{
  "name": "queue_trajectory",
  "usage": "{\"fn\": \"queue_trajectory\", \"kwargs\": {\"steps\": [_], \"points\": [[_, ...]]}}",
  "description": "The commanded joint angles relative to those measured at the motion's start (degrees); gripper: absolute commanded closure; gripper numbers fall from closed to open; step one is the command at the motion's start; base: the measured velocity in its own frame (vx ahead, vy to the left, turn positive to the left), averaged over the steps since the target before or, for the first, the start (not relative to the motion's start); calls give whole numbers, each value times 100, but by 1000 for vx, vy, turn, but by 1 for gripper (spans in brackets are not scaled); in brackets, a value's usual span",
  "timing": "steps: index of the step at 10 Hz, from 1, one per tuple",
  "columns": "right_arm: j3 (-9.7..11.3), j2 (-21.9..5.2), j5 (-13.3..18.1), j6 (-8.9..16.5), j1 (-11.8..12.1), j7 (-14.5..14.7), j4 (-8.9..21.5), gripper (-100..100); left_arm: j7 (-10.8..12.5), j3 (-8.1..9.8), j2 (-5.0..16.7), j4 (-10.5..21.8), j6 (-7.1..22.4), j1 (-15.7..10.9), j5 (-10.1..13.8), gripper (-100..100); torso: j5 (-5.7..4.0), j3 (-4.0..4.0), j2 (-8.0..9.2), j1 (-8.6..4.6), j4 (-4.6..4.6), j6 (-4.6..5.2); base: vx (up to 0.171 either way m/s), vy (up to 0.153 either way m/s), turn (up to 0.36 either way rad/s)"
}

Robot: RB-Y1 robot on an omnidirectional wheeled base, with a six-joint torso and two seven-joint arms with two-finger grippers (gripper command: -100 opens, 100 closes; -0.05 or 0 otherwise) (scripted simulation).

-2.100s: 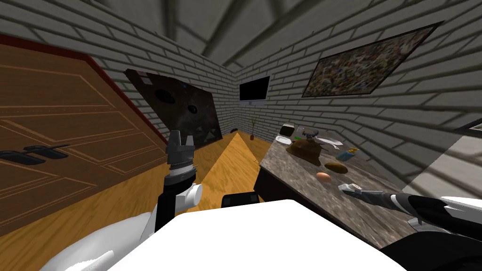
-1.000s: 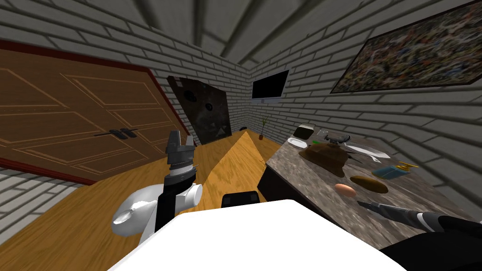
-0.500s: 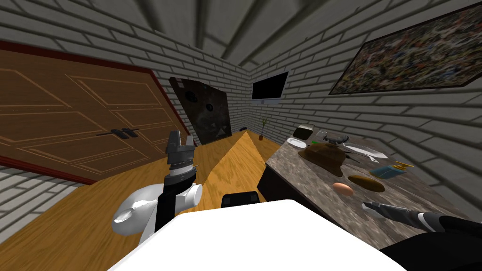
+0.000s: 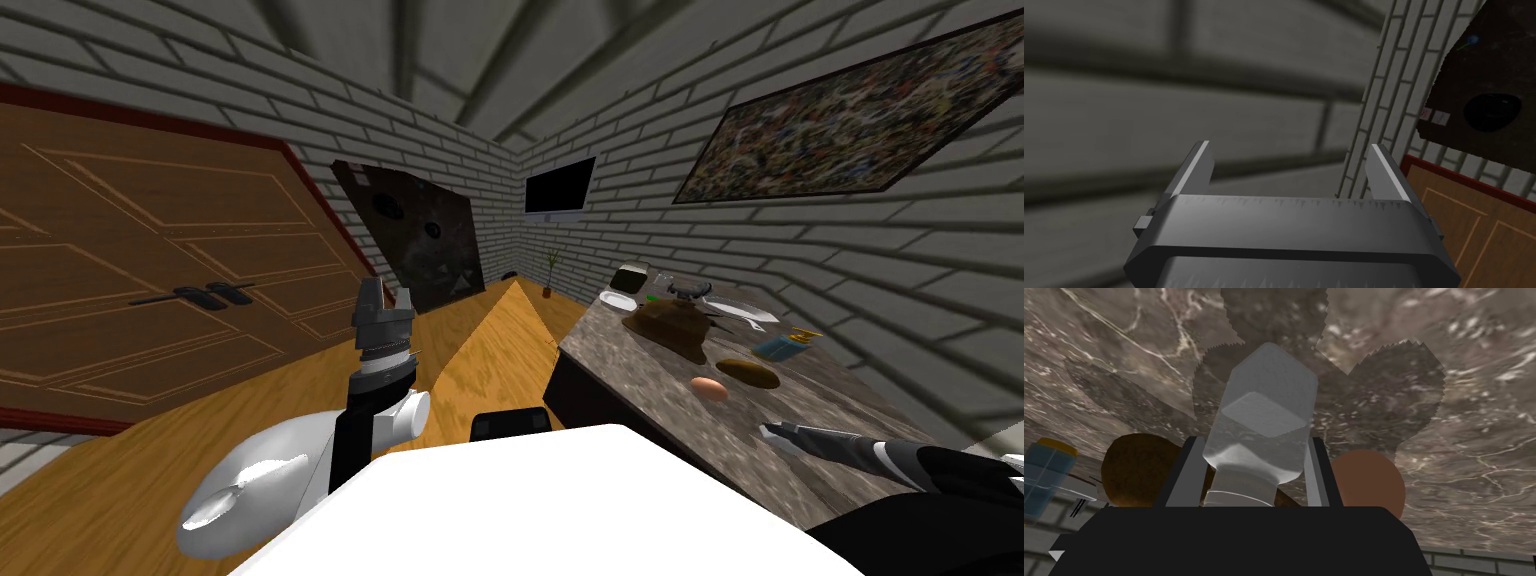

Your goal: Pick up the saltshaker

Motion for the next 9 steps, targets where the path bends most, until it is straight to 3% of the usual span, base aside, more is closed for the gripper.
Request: {"fn": "queue_trajectory", "kwargs": {"steps": [1, 8, 9], "points": [[-60, -115, -15, 79, 76, 48, -254, 100, 0, 0, 0, 0, 0, 0, 0, 0, 0, 0, 0, 0, 0, 0, 83, -7, -186], [-222, -444, -65, 243, 318, 161, -873, 100, 0, 0, 0, 0, 0, 0, 0, 0, -3, 0, 1, 0, 0, -5, 56, -2, -138], [-224, -450, -66, 259, 325, 166, -898, 0, 0, 0, 0, 0, 0, -1, 0, 0, -2, 4, 8, -3, 1, -8, 0, 0, 0]]}}
